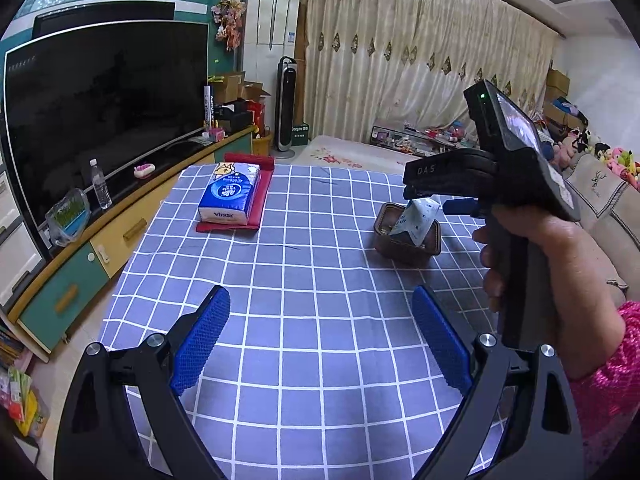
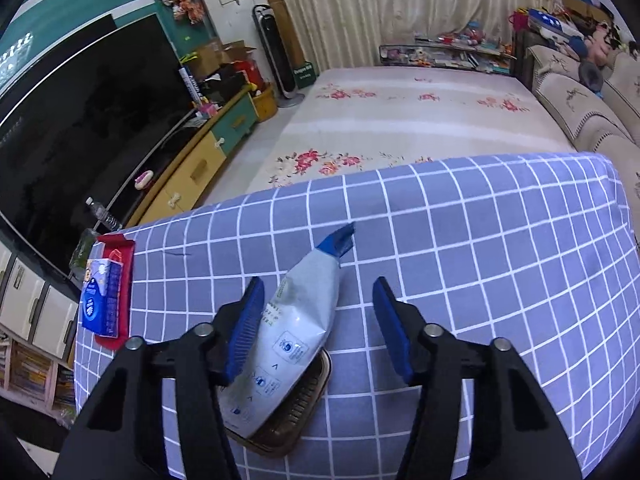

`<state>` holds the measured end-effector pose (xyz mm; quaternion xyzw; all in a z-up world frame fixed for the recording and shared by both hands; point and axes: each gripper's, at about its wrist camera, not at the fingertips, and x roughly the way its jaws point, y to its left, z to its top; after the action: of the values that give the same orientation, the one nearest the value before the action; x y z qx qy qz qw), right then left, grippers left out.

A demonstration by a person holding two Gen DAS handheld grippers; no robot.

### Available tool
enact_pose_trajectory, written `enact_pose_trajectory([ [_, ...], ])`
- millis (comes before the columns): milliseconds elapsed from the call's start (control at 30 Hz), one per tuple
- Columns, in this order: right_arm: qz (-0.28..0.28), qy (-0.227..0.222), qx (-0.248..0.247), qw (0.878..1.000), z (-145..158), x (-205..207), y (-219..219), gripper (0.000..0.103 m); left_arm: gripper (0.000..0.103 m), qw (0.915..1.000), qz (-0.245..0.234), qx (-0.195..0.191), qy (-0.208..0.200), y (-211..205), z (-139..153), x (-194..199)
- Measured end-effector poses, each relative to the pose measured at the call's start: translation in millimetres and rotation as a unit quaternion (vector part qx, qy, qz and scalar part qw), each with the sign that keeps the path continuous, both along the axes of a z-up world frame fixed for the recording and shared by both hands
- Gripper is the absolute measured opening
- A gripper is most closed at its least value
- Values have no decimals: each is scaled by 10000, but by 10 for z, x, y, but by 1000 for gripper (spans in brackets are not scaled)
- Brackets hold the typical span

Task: Collect trash
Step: 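Grasp the white snack bag on the brown tray with the right gripper, then carry the white snack bag into the bin and open the right gripper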

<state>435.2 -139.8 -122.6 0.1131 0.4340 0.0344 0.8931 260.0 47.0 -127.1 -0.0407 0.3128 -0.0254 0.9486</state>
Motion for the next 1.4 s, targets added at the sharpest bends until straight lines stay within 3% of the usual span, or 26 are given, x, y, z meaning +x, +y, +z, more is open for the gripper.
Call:
enact_pose_trajectory([
  [200,-37,-162,322,9993,-2,-15,-4,29,91,10000,-4,-80,53,26,-2,5],
  [567,27,-720,519,9960,421,-474,-214,29,91,9999,-33,-60,117,15,-31,22],
  [833,142,-1298,327,9909,797,-1194,-621,29,91,9999,-93,-10,138,-12,-53,18],
  [933,-22,-1462,278,9889,907,-1537,-971,29,91,9998,-102,10,140,-25,-58,21],
  [1100,-743,-1566,-59,9848,937,-2110,-1764,29,91,9998,-118,68,143,-54,-66,20],
  [1400,-2361,-1002,-647,9644,384,-2807,-3358,30,91,9993,-182,251,190,-132,-96,34],
])
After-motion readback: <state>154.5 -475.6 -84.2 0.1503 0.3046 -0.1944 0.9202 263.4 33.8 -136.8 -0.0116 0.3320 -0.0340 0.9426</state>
